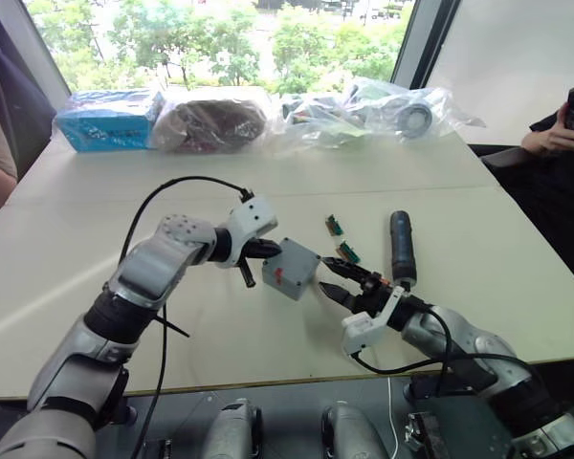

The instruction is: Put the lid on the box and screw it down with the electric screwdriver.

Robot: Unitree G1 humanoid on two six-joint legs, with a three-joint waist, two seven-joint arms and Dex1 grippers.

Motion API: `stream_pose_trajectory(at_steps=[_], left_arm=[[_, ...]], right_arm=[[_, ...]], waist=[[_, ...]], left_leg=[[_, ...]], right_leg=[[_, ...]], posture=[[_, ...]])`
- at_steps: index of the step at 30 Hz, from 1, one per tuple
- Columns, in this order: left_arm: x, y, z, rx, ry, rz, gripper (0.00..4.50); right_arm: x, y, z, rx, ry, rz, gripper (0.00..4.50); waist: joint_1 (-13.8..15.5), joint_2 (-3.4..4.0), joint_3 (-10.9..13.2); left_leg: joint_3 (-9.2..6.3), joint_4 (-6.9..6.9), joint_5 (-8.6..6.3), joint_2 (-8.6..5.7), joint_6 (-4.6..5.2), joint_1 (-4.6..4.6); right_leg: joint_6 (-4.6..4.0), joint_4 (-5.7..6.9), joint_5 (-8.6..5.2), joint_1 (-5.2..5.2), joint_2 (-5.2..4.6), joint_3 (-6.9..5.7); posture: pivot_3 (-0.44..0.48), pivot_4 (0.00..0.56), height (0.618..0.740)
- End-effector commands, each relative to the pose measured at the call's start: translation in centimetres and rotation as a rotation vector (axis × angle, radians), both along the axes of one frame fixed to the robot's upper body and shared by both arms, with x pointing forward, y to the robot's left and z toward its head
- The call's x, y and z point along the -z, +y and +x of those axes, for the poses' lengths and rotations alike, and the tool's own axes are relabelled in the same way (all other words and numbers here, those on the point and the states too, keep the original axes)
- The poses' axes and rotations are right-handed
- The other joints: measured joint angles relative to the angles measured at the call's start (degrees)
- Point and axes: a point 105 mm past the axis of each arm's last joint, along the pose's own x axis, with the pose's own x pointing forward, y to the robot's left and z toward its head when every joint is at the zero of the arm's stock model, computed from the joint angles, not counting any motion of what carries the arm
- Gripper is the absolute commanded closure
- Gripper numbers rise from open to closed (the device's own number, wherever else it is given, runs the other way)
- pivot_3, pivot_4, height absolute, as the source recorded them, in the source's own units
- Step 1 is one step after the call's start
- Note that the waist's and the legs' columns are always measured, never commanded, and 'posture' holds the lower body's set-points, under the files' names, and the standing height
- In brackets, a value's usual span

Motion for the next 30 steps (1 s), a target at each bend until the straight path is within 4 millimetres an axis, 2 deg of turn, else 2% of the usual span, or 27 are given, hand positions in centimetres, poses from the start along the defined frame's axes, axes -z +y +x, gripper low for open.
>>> stream_pose_trajectory(at_steps=[1,5,6,11,15,18,23,26,30], left_arm=[[1.5,0.8,0.0,-0.055,0.076,-0.039,4.5],[-0.3,1.2,0.3,-0.065,0.042,-0.119,4.5],[-0.8,1.2,0.3,-0.065,0.035,-0.139,4.5],[-4.0,1.2,-0.5,-0.019,0.041,-0.293,4.5],[-5.4,2.4,0.4,-0.084,0.022,-0.349,4.5],[-4.8,3.7,1.5,-0.151,-0.003,-0.304,4.5],[-1.6,5.3,2.7,-0.236,-0.028,-0.139,4.5],[-0.7,4.5,2.4,-0.21,0.004,-0.161,4.5],[0.7,3.1,1.8,-0.165,0.046,-0.166,4.5]], right_arm=[[-1.7,-0.4,-0.1,0.027,0.035,0.112,2.67],[-2.3,-1.2,-0.5,0.06,0.117,0.215,4.2],[-2.5,-1.4,-0.6,0.068,0.136,0.24,4.44],[-3.2,-1.5,-0.9,0.109,0.36,0.467,4.44],[-2.8,-0.4,-1.5,0.097,0.578,0.577,4.44],[-1.4,0.2,-1.9,0.126,0.813,0.656,4.44],[-0.1,1.0,-2.0,0.171,0.989,0.684,4.44],[0.3,1.4,-1.5,0.199,1.041,0.7,4.44],[0.8,1.6,-0.3,0.243,1.048,0.715,4.44]], waist=[[0.09,-0.01,0.01],[0.04,-0.04,0.06],[0.0,-0.03,0.08],[0.01,-0.07,0.28],[0.07,-0.07,0.33],[0.14,-0.07,0.34],[0.17,-0.05,0.35],[0.18,-0.04,0.35],[0.27,-0.02,0.34]], left_leg=[[-0.01,0.0,0.0,0.0,0.0,-0.01],[-0.01,0.0,0.0,-0.01,0.0,-0.09],[-0.01,0.0,0.0,-0.01,0.0,-0.1],[-0.02,-0.06,0.0,0.01,0.0,-0.19],[-0.01,-0.08,0.0,0.0,0.0,-0.24],[-0.04,-0.09,-0.01,0.0,-0.01,-0.24],[-0.03,-0.15,-0.03,0.0,-0.05,-0.27],[-0.02,-0.18,-0.04,0.0,-0.07,-0.45],[-0.03,-0.16,0.03,0.0,-0.15,-1.18]], right_leg=[[0.0,0.0,0.0,0.0,-0.02,-0.01],[0.0,-0.02,0.0,-0.08,-0.06,-0.02],[0.0,-0.02,0.0,-0.09,-0.06,-0.02],[0.0,-0.03,0.0,-0.22,-0.06,-0.02],[0.01,-0.05,0.01,-0.27,-0.11,-0.03],[0.0,-0.08,0.01,-0.26,-0.13,-0.07],[-0.02,-0.15,0.03,-0.33,-0.18,-0.08],[-0.05,-0.18,0.04,-0.68,-0.25,-0.08],[-0.2,-0.16,0.18,-1.23,-0.28,-0.08]], posture=[[0.0,0.15,0.74],[0.0,0.15,0.74],[0.0,0.15,0.74],[0.0,0.15,0.74],[0.0,0.15,0.74],[0.0,0.15,0.74],[0.0,0.15,0.74],[0.0,0.15,0.74],[0.0,0.15,0.74]])
